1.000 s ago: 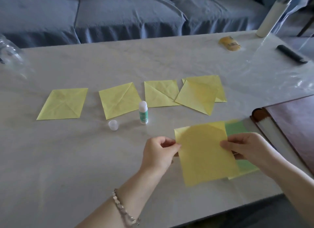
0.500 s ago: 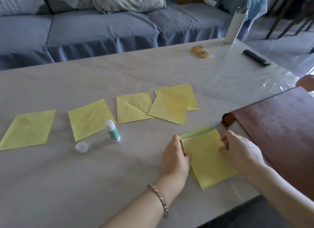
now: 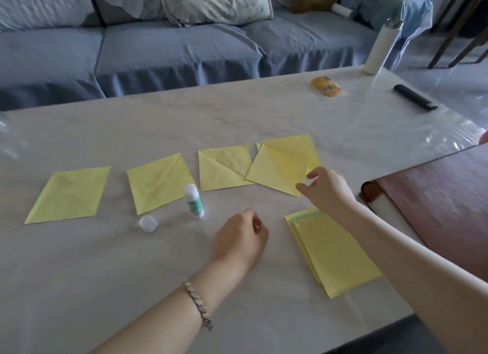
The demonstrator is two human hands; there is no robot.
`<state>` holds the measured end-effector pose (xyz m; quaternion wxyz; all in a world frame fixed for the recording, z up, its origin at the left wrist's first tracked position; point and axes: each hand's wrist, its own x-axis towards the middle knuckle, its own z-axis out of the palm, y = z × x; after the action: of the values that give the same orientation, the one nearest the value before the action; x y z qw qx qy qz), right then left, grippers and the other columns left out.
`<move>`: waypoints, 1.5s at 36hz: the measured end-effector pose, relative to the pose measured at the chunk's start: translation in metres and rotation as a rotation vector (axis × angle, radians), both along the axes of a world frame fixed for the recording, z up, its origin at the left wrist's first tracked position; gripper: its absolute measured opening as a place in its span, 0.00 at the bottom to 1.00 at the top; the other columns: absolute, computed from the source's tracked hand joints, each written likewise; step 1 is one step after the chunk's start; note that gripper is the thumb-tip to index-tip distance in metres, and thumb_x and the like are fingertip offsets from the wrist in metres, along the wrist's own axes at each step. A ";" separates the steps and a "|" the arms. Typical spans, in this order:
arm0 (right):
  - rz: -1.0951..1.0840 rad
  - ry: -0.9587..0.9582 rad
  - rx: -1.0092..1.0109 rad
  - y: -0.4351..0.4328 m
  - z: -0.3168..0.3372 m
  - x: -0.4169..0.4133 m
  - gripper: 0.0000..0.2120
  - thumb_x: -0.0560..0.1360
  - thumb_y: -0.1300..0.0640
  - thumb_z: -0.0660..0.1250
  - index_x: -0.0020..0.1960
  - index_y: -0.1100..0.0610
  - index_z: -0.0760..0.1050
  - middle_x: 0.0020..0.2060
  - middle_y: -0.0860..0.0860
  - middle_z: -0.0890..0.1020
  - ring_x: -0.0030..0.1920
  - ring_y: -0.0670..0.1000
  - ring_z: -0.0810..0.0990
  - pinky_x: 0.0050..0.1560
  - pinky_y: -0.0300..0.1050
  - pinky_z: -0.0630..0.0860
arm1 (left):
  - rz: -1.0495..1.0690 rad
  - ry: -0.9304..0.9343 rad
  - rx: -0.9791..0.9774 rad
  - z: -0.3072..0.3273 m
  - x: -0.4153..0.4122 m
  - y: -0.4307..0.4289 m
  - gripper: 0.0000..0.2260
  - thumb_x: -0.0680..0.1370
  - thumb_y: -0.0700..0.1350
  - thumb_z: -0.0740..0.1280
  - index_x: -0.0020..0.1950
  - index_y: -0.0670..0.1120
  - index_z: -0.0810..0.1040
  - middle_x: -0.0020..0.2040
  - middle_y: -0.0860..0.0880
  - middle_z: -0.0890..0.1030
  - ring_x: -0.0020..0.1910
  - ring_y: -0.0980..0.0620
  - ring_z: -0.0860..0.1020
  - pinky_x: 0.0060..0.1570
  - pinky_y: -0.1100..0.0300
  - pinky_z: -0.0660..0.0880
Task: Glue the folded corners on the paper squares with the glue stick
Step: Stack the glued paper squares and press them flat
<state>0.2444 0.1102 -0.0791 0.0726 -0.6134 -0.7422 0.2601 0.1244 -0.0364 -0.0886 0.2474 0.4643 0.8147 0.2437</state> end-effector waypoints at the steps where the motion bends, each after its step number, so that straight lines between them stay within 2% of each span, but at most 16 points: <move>1: -0.039 0.005 -0.032 0.005 -0.002 -0.008 0.20 0.73 0.48 0.66 0.59 0.60 0.71 0.50 0.55 0.79 0.48 0.56 0.77 0.40 0.44 0.70 | 0.012 0.012 -0.016 0.002 -0.009 -0.005 0.05 0.77 0.47 0.62 0.47 0.48 0.75 0.45 0.51 0.80 0.48 0.48 0.77 0.42 0.60 0.70; 4: -0.125 -0.032 -0.121 0.014 -0.009 -0.026 0.21 0.72 0.42 0.66 0.41 0.62 0.70 0.33 0.54 0.75 0.31 0.53 0.72 0.28 0.41 0.65 | 0.060 0.034 -0.044 0.006 -0.030 -0.022 0.07 0.77 0.47 0.61 0.39 0.49 0.70 0.37 0.53 0.76 0.43 0.47 0.76 0.38 0.59 0.68; 6: -0.136 -0.063 -0.149 0.018 -0.015 -0.033 0.22 0.72 0.41 0.66 0.33 0.59 0.67 0.32 0.53 0.74 0.31 0.53 0.72 0.30 0.41 0.66 | 0.083 0.041 -0.050 0.007 -0.043 -0.031 0.09 0.77 0.47 0.62 0.37 0.51 0.68 0.37 0.52 0.77 0.43 0.47 0.77 0.39 0.58 0.70; 10: -0.194 -0.050 -0.179 0.020 -0.023 -0.040 0.17 0.70 0.44 0.68 0.40 0.58 0.71 0.48 0.57 0.80 0.45 0.57 0.78 0.43 0.45 0.73 | 0.126 0.043 -0.036 0.007 -0.061 -0.044 0.03 0.77 0.47 0.62 0.43 0.51 0.74 0.43 0.52 0.81 0.46 0.48 0.78 0.45 0.56 0.75; 14: -0.237 0.010 -0.167 0.019 -0.020 -0.037 0.15 0.73 0.50 0.67 0.50 0.61 0.73 0.49 0.59 0.79 0.52 0.60 0.78 0.43 0.45 0.70 | 0.188 0.040 0.074 0.009 -0.068 -0.049 0.05 0.77 0.46 0.63 0.43 0.48 0.76 0.38 0.52 0.81 0.42 0.49 0.79 0.43 0.56 0.75; 19: -0.277 0.381 -0.120 0.023 -0.017 -0.031 0.11 0.72 0.57 0.67 0.34 0.61 0.71 0.34 0.57 0.76 0.38 0.57 0.74 0.41 0.50 0.71 | 0.351 0.074 0.531 0.041 -0.078 -0.033 0.12 0.75 0.41 0.67 0.35 0.55 0.73 0.29 0.57 0.76 0.33 0.63 0.75 0.32 0.73 0.66; 22: -0.281 0.589 -0.158 0.025 -0.009 -0.027 0.07 0.73 0.60 0.67 0.41 0.64 0.76 0.34 0.56 0.77 0.36 0.54 0.74 0.40 0.47 0.74 | 0.430 -0.018 0.662 0.061 -0.099 -0.010 0.12 0.75 0.40 0.66 0.35 0.54 0.72 0.30 0.55 0.77 0.31 0.58 0.75 0.36 0.64 0.70; 25: -0.207 0.711 -0.272 0.026 0.002 -0.035 0.07 0.75 0.59 0.67 0.39 0.60 0.75 0.36 0.53 0.76 0.37 0.49 0.75 0.36 0.36 0.76 | 0.487 -0.180 0.472 0.060 -0.132 0.027 0.09 0.74 0.38 0.65 0.35 0.50 0.74 0.34 0.49 0.80 0.37 0.47 0.79 0.42 0.55 0.75; 30: -0.117 0.698 -0.420 0.033 0.001 -0.068 0.06 0.76 0.60 0.65 0.43 0.62 0.76 0.45 0.57 0.77 0.45 0.53 0.76 0.54 0.49 0.76 | 0.517 -0.691 0.026 0.046 -0.161 0.068 0.02 0.78 0.38 0.61 0.47 0.40 0.69 0.41 0.41 0.74 0.33 0.47 0.75 0.27 0.61 0.75; 32: -0.126 0.722 -0.469 0.034 0.001 -0.082 0.06 0.76 0.60 0.65 0.45 0.64 0.75 0.44 0.58 0.76 0.45 0.54 0.75 0.55 0.47 0.77 | 0.490 -0.696 -0.056 0.036 -0.164 0.077 0.06 0.79 0.40 0.60 0.55 0.39 0.67 0.48 0.38 0.74 0.39 0.45 0.76 0.35 0.57 0.75; 36: -0.198 0.809 -0.576 0.038 -0.002 -0.098 0.06 0.77 0.62 0.64 0.46 0.66 0.73 0.37 0.56 0.72 0.36 0.51 0.72 0.30 0.35 0.74 | 0.473 -0.741 -0.144 0.017 -0.164 0.094 0.16 0.80 0.42 0.59 0.67 0.38 0.67 0.50 0.39 0.73 0.43 0.45 0.77 0.40 0.56 0.76; 40: -0.260 0.745 -0.577 0.043 -0.011 -0.105 0.09 0.77 0.60 0.64 0.39 0.64 0.74 0.35 0.57 0.72 0.35 0.55 0.71 0.39 0.46 0.70 | 0.509 -0.784 -0.154 0.011 -0.164 0.108 0.16 0.80 0.43 0.58 0.67 0.40 0.66 0.58 0.37 0.74 0.53 0.42 0.79 0.40 0.55 0.76; 43: -0.258 0.732 -0.584 0.045 -0.012 -0.105 0.08 0.77 0.60 0.64 0.41 0.63 0.74 0.35 0.56 0.74 0.34 0.54 0.72 0.39 0.45 0.71 | 0.557 -0.782 -0.129 0.005 -0.163 0.116 0.08 0.79 0.41 0.58 0.57 0.42 0.69 0.46 0.42 0.74 0.36 0.48 0.76 0.31 0.59 0.71; 48: -0.274 0.778 -0.617 0.046 -0.013 -0.100 0.09 0.77 0.61 0.64 0.39 0.63 0.73 0.38 0.57 0.75 0.36 0.55 0.74 0.44 0.46 0.75 | 0.524 -0.600 -0.158 0.003 -0.159 0.117 0.04 0.75 0.37 0.66 0.48 0.41 0.73 0.31 0.46 0.73 0.26 0.52 0.68 0.26 0.65 0.64; 51: -0.319 0.839 -0.641 0.044 -0.013 -0.098 0.08 0.76 0.61 0.65 0.41 0.64 0.73 0.44 0.60 0.75 0.44 0.58 0.75 0.50 0.48 0.76 | 0.460 -0.456 -0.130 0.004 -0.157 0.115 0.09 0.73 0.36 0.69 0.50 0.40 0.73 0.35 0.45 0.74 0.30 0.50 0.69 0.27 0.63 0.64; 54: -0.346 0.950 -0.664 0.039 -0.008 -0.093 0.05 0.77 0.62 0.64 0.44 0.65 0.73 0.48 0.61 0.75 0.46 0.58 0.75 0.43 0.45 0.76 | 0.402 -0.359 -0.044 0.016 -0.150 0.113 0.06 0.73 0.37 0.68 0.47 0.43 0.74 0.39 0.46 0.76 0.37 0.47 0.72 0.29 0.63 0.64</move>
<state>0.1517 0.1492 -0.0867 0.2420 -0.5321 -0.3972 0.7075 -0.0259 0.0770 -0.0723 0.3444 0.2371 0.8388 0.3487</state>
